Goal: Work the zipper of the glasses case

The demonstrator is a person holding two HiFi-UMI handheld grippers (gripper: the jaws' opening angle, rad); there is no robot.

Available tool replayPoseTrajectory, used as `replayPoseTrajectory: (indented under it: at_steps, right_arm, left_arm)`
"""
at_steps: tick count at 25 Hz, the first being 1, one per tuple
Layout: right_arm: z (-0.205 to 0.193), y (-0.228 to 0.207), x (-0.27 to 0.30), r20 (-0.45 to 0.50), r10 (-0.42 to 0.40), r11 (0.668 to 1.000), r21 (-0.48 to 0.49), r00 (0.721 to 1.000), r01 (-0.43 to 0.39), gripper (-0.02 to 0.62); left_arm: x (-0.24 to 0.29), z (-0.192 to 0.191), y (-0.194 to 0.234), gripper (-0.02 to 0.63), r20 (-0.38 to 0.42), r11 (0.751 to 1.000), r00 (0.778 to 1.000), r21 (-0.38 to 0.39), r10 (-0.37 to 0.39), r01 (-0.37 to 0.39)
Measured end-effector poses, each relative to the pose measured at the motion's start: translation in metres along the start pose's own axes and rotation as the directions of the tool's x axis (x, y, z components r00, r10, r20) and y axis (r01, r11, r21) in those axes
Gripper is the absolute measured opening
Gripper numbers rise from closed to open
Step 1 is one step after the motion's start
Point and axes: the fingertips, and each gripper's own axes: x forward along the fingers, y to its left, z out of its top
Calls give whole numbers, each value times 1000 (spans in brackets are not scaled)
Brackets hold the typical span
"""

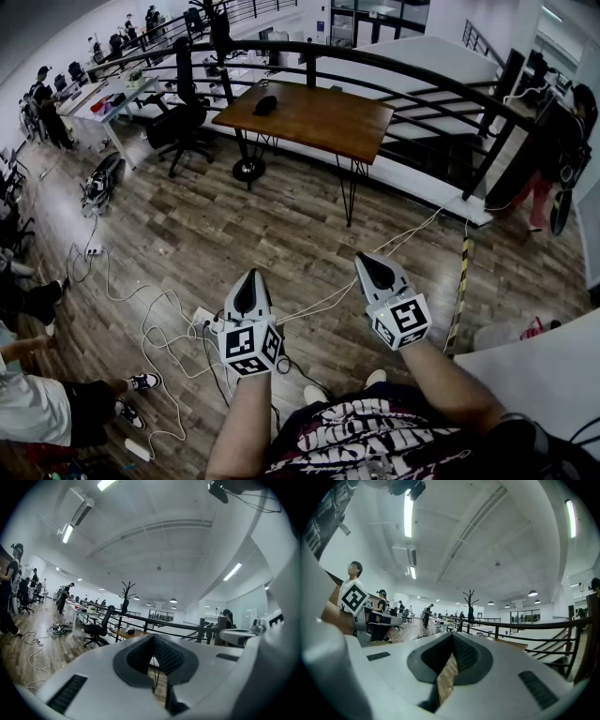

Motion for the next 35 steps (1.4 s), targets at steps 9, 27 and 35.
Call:
replayPoseTrajectory:
  at_steps: [9,27,35]
  right_arm:
    - [10,25,2,-17,-15,1000,19,1000,15,-9]
    - [23,4,24,20,-17,1000,16,1000,17,-9]
    - [-5,-50,85,-4,1,998,57,1000,-1,-9]
  left_arm:
    - [-12,-4,18,5,-41,1000,999,7,-20,21]
    - [17,10,46,5,-15,999,1000,-40,21,-22]
    - [76,8,62,5,-16,997,998,-34,62,-63]
